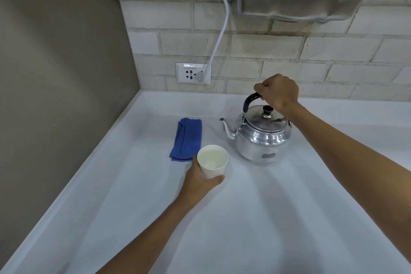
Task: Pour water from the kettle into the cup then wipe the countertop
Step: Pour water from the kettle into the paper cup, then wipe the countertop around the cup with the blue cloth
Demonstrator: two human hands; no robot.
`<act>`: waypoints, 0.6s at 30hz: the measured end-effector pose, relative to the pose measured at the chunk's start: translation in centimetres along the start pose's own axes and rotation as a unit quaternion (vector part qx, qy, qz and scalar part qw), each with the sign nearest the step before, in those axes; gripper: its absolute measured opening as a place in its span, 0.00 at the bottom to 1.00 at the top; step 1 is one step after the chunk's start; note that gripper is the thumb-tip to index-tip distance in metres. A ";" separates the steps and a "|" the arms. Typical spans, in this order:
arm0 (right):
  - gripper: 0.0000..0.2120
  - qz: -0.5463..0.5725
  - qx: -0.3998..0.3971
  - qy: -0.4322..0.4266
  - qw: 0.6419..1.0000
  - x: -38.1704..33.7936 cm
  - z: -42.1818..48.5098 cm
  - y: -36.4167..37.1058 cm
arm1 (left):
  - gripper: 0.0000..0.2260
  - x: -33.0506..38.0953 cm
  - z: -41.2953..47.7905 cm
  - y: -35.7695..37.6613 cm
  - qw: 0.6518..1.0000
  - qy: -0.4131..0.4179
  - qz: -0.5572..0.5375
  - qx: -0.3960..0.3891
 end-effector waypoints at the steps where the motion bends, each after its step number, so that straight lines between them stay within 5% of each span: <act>1: 0.16 0.006 0.001 0.014 1.000 0.4 0.2 0.4 | 0.35 0.0 0.0 0.0 1.000 0.001 0.001 0.000; 18: 0.14 -0.006 -0.007 0.052 0.999 1.7 1.7 4.2 | 0.35 -0.1 0.0 -0.1 1.000 0.003 -0.001 -0.007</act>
Point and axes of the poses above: each hand's wrist, its own z-axis towards the middle knuckle, its own y-axis out of the palm, x = y × z, the point moved 7 cm from there along z, towards the middle knuckle, and after that the axes turned 7 degrees about -y, right-handed, at the moved point
